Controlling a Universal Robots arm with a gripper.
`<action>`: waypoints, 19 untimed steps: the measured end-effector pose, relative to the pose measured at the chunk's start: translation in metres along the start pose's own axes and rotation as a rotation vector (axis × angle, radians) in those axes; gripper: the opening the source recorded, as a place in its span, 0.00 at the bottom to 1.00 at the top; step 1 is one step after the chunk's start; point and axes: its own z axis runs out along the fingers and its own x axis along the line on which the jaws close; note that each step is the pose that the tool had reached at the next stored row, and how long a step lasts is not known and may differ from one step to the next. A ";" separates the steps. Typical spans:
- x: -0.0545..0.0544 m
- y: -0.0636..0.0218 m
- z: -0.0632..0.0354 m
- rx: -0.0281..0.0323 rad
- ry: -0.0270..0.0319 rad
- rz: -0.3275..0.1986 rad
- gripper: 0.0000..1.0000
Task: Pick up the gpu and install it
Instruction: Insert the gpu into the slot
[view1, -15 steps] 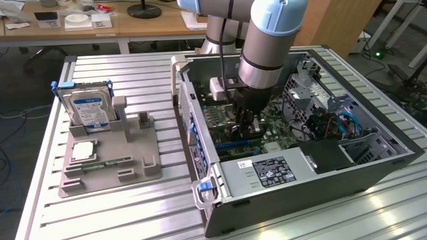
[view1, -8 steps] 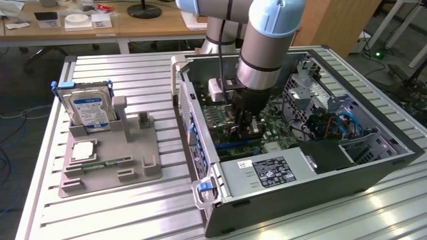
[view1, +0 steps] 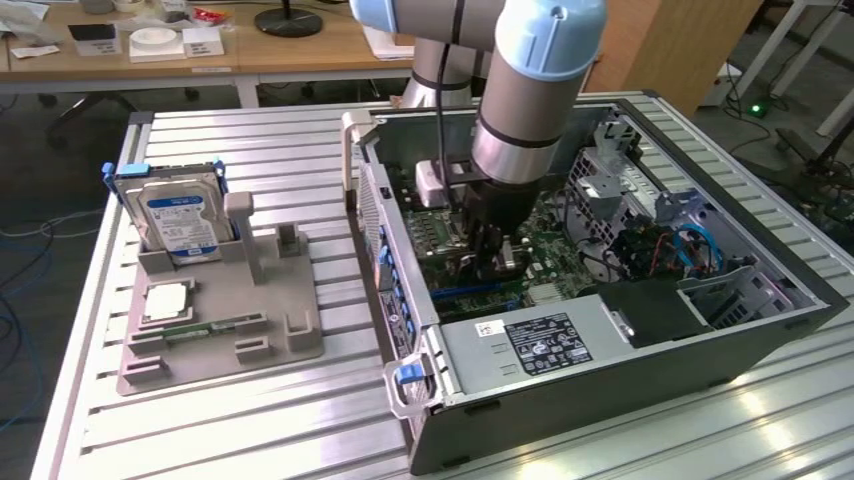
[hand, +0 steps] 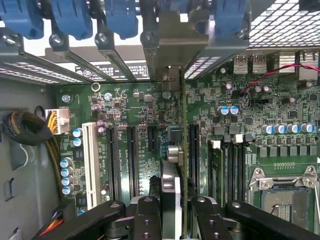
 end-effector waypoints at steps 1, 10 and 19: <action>0.000 0.0000 0.0003 0.0000 0.0000 0.000 0.28; 0.000 0.0002 0.0018 0.0000 0.0001 0.000 0.28; 0.000 0.0002 0.0001 0.0001 -0.0002 0.000 0.28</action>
